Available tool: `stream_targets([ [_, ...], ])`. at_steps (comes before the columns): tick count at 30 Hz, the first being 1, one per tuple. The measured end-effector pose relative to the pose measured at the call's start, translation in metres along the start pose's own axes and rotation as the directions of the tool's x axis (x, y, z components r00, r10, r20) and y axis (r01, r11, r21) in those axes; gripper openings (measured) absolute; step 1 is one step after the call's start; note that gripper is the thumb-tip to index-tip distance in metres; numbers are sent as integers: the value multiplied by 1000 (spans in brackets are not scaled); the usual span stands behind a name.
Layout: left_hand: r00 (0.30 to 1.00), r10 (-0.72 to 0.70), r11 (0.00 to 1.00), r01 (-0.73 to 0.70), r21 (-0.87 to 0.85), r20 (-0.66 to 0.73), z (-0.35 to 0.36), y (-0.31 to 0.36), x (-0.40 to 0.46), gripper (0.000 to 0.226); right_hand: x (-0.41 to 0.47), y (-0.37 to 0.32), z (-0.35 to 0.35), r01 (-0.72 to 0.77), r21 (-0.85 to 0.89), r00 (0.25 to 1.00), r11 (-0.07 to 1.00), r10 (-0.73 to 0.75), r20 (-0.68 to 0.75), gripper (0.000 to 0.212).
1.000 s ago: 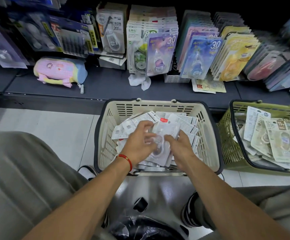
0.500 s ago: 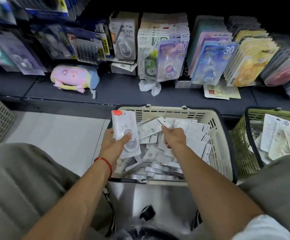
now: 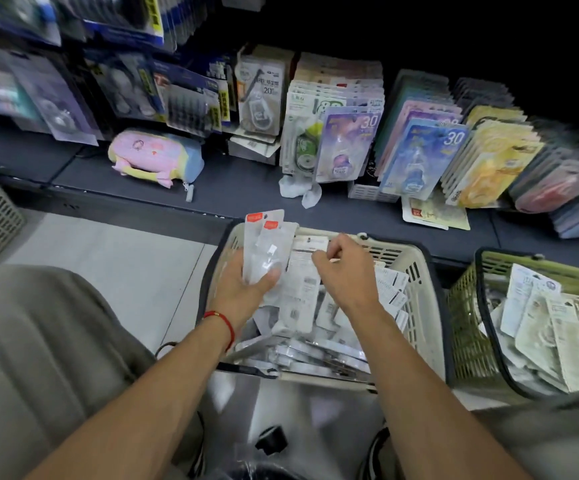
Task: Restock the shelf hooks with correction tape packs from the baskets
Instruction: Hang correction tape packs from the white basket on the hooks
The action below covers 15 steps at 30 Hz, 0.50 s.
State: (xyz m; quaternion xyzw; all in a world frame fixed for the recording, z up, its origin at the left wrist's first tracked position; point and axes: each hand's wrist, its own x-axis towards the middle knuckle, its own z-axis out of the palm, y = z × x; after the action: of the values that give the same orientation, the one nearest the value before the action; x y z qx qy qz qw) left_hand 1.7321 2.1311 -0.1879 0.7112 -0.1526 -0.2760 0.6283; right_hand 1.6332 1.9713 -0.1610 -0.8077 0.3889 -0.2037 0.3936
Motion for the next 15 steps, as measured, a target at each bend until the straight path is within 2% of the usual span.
stream_targets([
  [2,996,-19,999,23,-41,83,11,2,-7,43,-10,-5,4,0,5,999,1000,0,44,12],
  [4,985,-55,991,73,-108,163,17,2,-13,40,-19,-8,9,-63,93,995,994,56,79,10],
  [6,966,-86,976,131,-176,244,17,-1,-17,50,-21,-9,13,-135,191,989,972,120,90,10],
  [8,958,-101,967,158,-201,269,15,-7,-19,69,-18,-11,15,-229,302,969,925,188,160,5],
  [10,965,-114,970,159,-183,234,11,-13,-19,81,-13,-15,17,-360,445,921,820,236,310,7],
  [12,979,-141,965,170,-200,148,5,-17,-18,81,-6,-16,18,-408,512,894,756,216,393,8],
  [14,982,-182,943,191,-271,59,-6,-18,-15,77,1,-10,22,-372,496,915,785,221,337,11],
  [15,980,-194,934,195,-298,34,-13,-17,-14,75,5,-4,26,-318,387,938,866,226,264,12],
])
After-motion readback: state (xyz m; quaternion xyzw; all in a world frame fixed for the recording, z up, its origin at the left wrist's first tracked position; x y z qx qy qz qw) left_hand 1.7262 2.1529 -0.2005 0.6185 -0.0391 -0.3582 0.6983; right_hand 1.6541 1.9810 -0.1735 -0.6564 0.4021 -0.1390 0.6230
